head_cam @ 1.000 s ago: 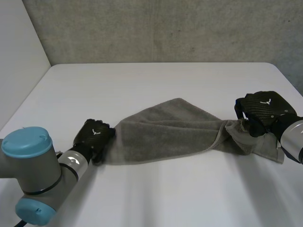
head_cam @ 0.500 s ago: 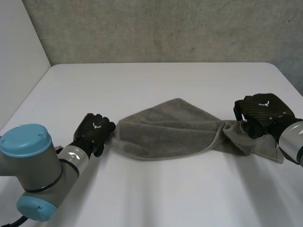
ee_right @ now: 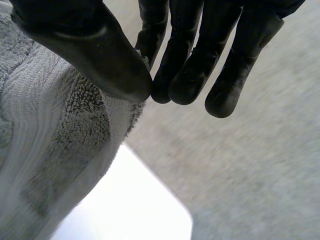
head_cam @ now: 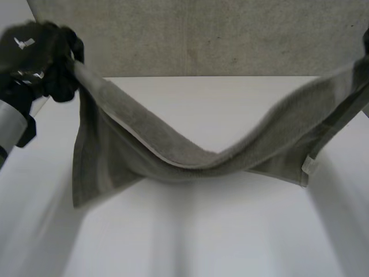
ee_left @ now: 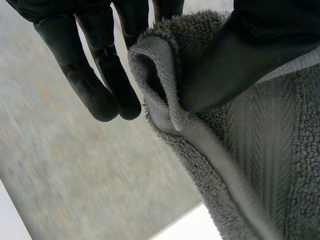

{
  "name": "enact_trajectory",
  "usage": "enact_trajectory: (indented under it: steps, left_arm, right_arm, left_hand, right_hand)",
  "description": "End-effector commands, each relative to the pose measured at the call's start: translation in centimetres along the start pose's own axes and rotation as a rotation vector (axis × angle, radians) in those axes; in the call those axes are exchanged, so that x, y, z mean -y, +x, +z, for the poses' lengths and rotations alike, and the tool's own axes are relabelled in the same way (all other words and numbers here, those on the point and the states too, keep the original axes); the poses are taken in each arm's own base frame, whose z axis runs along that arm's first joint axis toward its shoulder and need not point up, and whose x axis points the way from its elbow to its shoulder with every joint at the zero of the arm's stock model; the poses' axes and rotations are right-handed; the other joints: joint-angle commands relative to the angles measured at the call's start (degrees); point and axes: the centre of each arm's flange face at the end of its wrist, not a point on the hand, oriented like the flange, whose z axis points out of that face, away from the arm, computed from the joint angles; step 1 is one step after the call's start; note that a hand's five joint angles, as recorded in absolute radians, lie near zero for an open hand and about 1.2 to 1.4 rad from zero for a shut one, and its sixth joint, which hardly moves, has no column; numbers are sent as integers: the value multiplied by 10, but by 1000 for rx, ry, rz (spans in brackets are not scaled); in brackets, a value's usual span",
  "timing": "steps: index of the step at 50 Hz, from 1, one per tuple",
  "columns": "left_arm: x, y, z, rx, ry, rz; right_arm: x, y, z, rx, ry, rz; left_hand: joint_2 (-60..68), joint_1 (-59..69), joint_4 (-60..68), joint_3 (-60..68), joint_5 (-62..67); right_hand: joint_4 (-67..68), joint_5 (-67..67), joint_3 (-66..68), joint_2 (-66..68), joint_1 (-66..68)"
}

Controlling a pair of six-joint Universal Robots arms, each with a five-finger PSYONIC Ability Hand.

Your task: Fold the towel.

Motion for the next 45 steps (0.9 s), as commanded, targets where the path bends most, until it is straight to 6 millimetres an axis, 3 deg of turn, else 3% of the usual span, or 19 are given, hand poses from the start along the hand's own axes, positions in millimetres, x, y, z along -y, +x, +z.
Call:
enact_trajectory:
  steps: [1, 5, 11, 13, 16, 18, 19, 21, 23, 28, 32, 34, 35, 37, 38, 39, 40, 41, 45]
  left_arm:
    - [-63, 6, 22, -37, -243, -23]
    - [-99, 4, 49, -53, -372, -19]
    - [-104, -6, 89, -46, -387, 43]
    - [-81, -13, 118, -32, -293, 65]
    - [-60, -18, 132, -14, -209, 76]
    - [-4, -25, 149, 18, -17, 90]
    - [-4, -25, 149, 18, -16, 90]
    - [52, -32, 155, 70, 180, 77]
    - [74, -37, 154, 104, 259, 61]
    - [93, -41, 148, 126, 315, 5]
    - [64, -42, 148, 118, 220, -20]
    - [19, -38, 142, 107, 74, -33]
    - [19, -38, 142, 107, 73, -33]
    - [-21, -39, 129, 91, -43, -41]
    - [-22, -39, 129, 91, -44, -41]
    - [-46, -42, 123, 80, -99, -47]
    - [-46, -42, 123, 80, -99, -47]
    - [-71, -45, 115, 66, -151, -53]
    - [-130, -29, 83, -37, -256, -64]
  right_arm:
    - [-40, -24, 27, 149, -133, -92]
    - [-53, -46, 51, 238, -152, -86]
    - [-50, -57, 90, 200, -96, -104]
    - [-29, -51, 122, 59, 46, -110]
    - [5, -32, 142, -115, 262, -86]
    - [19, -24, 147, -179, 377, -64]
    - [20, -24, 147, -179, 378, -64]
    - [51, -7, 142, -269, 597, -4]
    - [65, 3, 132, -299, 688, 32]
    - [72, 1, 110, -248, 772, 141]
    - [48, -19, 105, -129, 693, 178]
    - [33, -29, 104, -73, 643, 172]
    - [33, -29, 104, -72, 642, 172]
    - [0, -46, 104, 32, 541, 155]
    - [0, -46, 104, 33, 541, 155]
    - [-17, -51, 104, 72, 488, 150]
    - [-35, -57, 102, 107, 430, 147]
    - [-36, -57, 101, 107, 429, 147]
    - [-84, -80, 90, 199, 271, 133]
  left_hand:
    - [-33, -1, -67, -81, -150]
    - [-33, -1, -67, -81, -150]
    - [-33, -1, -67, -81, -150]
    - [-33, -1, -67, -81, -150]
    - [-33, -1, -67, -81, -150]
    - [-33, -1, -67, -81, -150]
    - [-33, -1, -67, -81, -150]
    - [-33, -1, -67, -81, -150]
    - [-33, -1, -67, -81, -150]
    - [-33, -1, -67, -81, -150]
    - [-33, -1, -67, -81, -150]
    - [-33, -1, -67, -81, -150]
    - [-33, -1, -67, -81, -150]
    - [-33, -1, -67, -81, -150]
    - [-33, -1, -67, -81, -150]
    - [-33, -1, -67, -81, -150]
    - [-33, -1, -67, -81, -150]
    - [-33, -1, -67, -81, -150]
    - [-33, -1, -67, -81, -150]
  right_hand:
    - [33, 27, 36, 34, 48]
    - [33, 27, 36, 34, 48]
    - [33, 27, 36, 34, 48]
    - [33, 27, 36, 34, 48]
    - [33, 27, 36, 34, 48]
    - [33, 27, 36, 34, 48]
    - [33, 27, 36, 34, 48]
    - [33, 27, 36, 34, 48]
    - [33, 27, 36, 34, 48]
    - [33, 27, 36, 34, 48]
    - [33, 27, 36, 34, 48]
    - [33, 27, 36, 34, 48]
    - [33, 27, 36, 34, 48]
    - [33, 27, 36, 34, 48]
    - [33, 27, 36, 34, 48]
    - [33, 27, 36, 34, 48]
    - [33, 27, 36, 34, 48]
    - [33, 27, 36, 34, 48]
    - [33, 27, 36, 34, 48]
